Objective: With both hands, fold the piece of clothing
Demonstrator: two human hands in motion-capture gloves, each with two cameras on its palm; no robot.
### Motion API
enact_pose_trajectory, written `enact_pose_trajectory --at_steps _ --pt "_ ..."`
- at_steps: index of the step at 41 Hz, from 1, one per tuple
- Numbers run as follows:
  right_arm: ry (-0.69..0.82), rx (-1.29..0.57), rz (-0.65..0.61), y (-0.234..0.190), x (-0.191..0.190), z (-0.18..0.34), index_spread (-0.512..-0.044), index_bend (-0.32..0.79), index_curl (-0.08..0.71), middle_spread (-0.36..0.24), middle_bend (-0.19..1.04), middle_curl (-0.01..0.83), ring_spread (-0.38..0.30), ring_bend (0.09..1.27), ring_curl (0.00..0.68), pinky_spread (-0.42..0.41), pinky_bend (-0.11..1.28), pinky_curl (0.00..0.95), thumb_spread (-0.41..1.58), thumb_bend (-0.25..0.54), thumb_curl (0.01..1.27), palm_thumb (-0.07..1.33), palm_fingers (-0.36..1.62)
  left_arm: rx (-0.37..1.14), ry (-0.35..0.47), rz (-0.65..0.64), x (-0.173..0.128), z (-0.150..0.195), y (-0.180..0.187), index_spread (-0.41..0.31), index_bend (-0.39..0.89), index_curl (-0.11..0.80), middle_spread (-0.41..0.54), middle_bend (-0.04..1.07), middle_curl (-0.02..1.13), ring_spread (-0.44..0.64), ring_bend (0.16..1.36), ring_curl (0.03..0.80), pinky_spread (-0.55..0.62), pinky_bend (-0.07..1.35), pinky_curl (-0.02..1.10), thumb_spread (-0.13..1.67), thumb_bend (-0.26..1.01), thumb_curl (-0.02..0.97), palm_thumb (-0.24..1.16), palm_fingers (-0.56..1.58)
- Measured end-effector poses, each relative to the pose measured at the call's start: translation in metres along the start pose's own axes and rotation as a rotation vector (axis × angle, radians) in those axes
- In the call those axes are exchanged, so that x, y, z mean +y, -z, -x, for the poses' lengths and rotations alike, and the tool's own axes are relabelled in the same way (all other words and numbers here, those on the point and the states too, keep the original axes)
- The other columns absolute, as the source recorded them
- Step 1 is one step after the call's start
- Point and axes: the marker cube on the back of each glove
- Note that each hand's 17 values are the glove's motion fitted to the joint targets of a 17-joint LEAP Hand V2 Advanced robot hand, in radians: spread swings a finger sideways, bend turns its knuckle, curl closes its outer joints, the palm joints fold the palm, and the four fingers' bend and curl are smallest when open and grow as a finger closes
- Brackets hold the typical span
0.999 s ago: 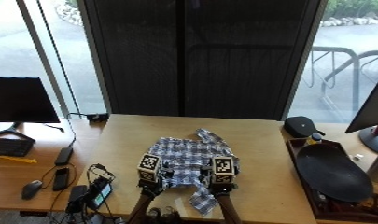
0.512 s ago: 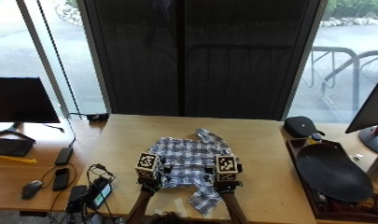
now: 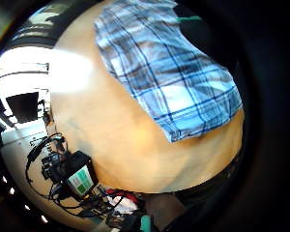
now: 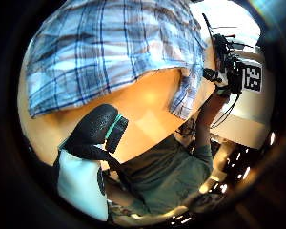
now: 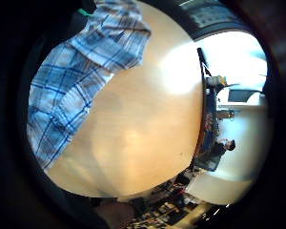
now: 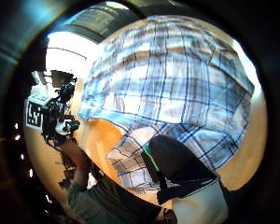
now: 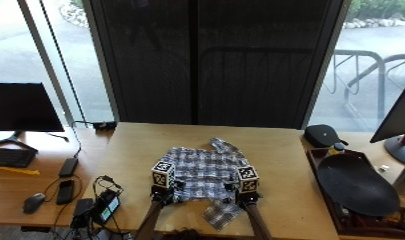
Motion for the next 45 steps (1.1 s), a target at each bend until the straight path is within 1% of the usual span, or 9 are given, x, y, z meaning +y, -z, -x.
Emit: enact_pose_trajectory --at_steps 3,8,15,20,29,34,38,40,45 --pt "-0.171 0.137 0.076 -0.007 0.003 -0.017 -0.374 0.09 0.171 -0.011 0.20 0.314 0.078 0.54 0.312 0.136 0.61 0.364 1.10 -0.020 0.32 0.44 0.19 -0.036 0.024 0.051 -0.001 0.003 -0.006 -0.082 0.10 0.180 0.081 0.31 0.38 0.27 0.71 0.305 0.35 0.68 0.33 1.03 -0.02 0.325 0.39 0.10" --pt "-0.274 0.248 0.121 -0.015 0.003 -0.036 -0.374 0.12 0.177 -0.013 0.20 0.321 0.074 0.53 0.310 0.136 0.61 0.362 1.08 -0.021 0.32 0.46 0.19 0.080 -0.141 0.101 -0.011 -0.010 -0.019 -0.082 0.13 0.195 0.088 0.30 0.38 0.28 0.70 0.300 0.34 0.69 0.34 1.02 -0.02 0.330 0.42 0.12" --pt "-0.106 0.011 0.162 -0.030 0.000 -0.021 -0.380 0.18 0.211 -0.037 0.16 0.311 0.035 0.52 0.305 0.114 0.62 0.357 1.06 -0.019 0.33 0.48 0.32 0.009 -0.009 0.119 -0.012 -0.002 -0.022 -0.083 0.21 0.248 0.083 0.26 0.37 0.27 0.66 0.286 0.33 0.67 0.33 1.05 0.02 0.347 0.54 0.23" --pt "-0.183 0.127 0.115 -0.027 0.002 -0.026 -0.381 0.22 0.257 -0.068 0.17 0.309 -0.037 0.54 0.314 0.104 0.54 0.337 1.07 -0.024 0.32 0.48 0.45 0.008 0.021 0.077 -0.013 0.000 -0.021 -0.099 0.31 0.310 0.074 0.20 0.36 0.26 0.56 0.261 0.27 0.67 0.34 1.08 0.04 0.358 0.62 0.35" --pt "-0.455 0.530 0.031 -0.018 0.013 -0.053 -0.378 0.20 0.302 -0.127 0.17 0.314 -0.158 0.59 0.341 0.044 0.47 0.319 1.11 -0.005 0.32 0.54 0.74 0.202 -0.266 -0.012 -0.018 -0.021 -0.022 -0.134 0.32 0.362 0.023 0.19 0.37 0.17 0.50 0.256 0.13 0.65 0.34 1.12 0.03 0.366 0.70 0.56" --pt "-0.422 0.558 -0.028 -0.039 0.003 -0.077 -0.357 0.17 0.317 -0.214 0.25 0.357 -0.214 0.58 0.353 -0.053 0.45 0.320 1.13 0.026 0.33 0.63 1.05 0.027 -0.063 -0.059 -0.018 0.000 -0.018 -0.162 0.32 0.382 -0.038 0.19 0.38 0.08 0.48 0.268 0.03 0.64 0.35 1.13 0.03 0.375 0.75 0.74" --pt "-0.364 0.632 -0.163 -0.024 -0.006 -0.079 -0.346 0.10 0.314 -0.224 0.33 0.398 -0.243 0.60 0.382 -0.135 0.47 0.343 1.14 0.037 0.33 0.69 1.20 0.115 -0.205 -0.086 -0.019 -0.011 -0.015 -0.187 0.31 0.395 -0.084 0.19 0.38 0.00 0.47 0.280 -0.04 0.61 0.35 1.13 0.03 0.377 0.78 0.86" --pt "-0.328 0.677 -0.236 -0.013 -0.009 -0.079 -0.343 0.08 0.308 -0.235 0.36 0.413 -0.254 0.62 0.396 -0.180 0.50 0.355 1.13 0.044 0.34 0.73 1.24 0.067 -0.166 -0.111 -0.017 -0.007 -0.012 -0.200 0.31 0.404 -0.103 0.18 0.38 -0.03 0.46 0.284 -0.08 0.59 0.35 1.13 0.02 0.378 0.78 0.91" --pt "-0.343 0.576 -0.055 -0.020 0.018 -0.064 -0.341 0.07 0.284 -0.245 0.42 0.445 -0.268 0.69 0.424 -0.259 0.53 0.370 1.07 0.046 0.36 0.81 1.29 -0.045 -0.069 -0.159 -0.018 0.007 -0.011 -0.221 0.25 0.404 -0.165 0.26 0.42 -0.12 0.44 0.300 -0.13 0.51 0.34 1.13 0.00 0.380 0.80 1.05"
